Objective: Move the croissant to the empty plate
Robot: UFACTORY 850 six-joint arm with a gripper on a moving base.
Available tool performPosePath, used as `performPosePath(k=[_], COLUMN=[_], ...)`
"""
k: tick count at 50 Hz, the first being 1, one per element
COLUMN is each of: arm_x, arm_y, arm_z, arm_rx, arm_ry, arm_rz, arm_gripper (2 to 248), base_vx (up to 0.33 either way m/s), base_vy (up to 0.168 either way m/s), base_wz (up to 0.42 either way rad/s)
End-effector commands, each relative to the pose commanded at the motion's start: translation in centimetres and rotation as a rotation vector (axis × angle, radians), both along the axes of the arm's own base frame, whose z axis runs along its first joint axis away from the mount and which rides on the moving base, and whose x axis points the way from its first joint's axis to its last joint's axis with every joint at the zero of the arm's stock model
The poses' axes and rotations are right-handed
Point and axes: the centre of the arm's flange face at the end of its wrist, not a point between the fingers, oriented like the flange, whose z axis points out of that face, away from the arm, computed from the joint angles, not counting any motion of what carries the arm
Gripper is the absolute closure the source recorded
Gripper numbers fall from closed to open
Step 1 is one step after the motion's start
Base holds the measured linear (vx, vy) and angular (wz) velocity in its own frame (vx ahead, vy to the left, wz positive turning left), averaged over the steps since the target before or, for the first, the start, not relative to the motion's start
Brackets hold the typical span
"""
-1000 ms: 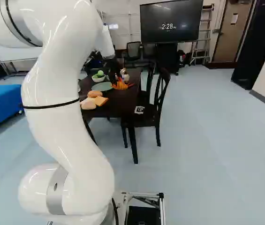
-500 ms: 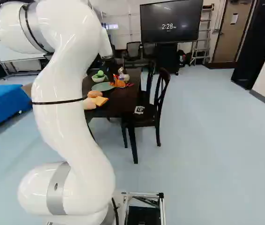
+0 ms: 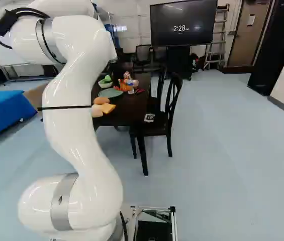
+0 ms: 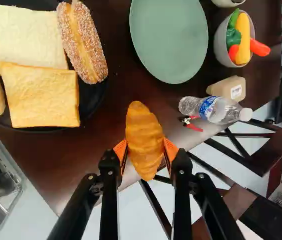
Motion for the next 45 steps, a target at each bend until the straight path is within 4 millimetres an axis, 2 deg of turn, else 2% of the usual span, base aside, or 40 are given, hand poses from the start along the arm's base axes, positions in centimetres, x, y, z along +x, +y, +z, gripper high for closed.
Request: performPosePath(k=[29, 45], arm_x=[2.7, 2.8], arm_y=[2.7, 2.9], arm_z=[-0.9, -0.9], arm_rx=[-0.014, -0.014], arm_ry=[0.063, 0.061], arm_rz=[0.024, 0.026], arm_gripper=[135, 135], base_vx=[0.000, 0.000], base_vy=[0.000, 0.000], base_wz=[0.000, 0.000])
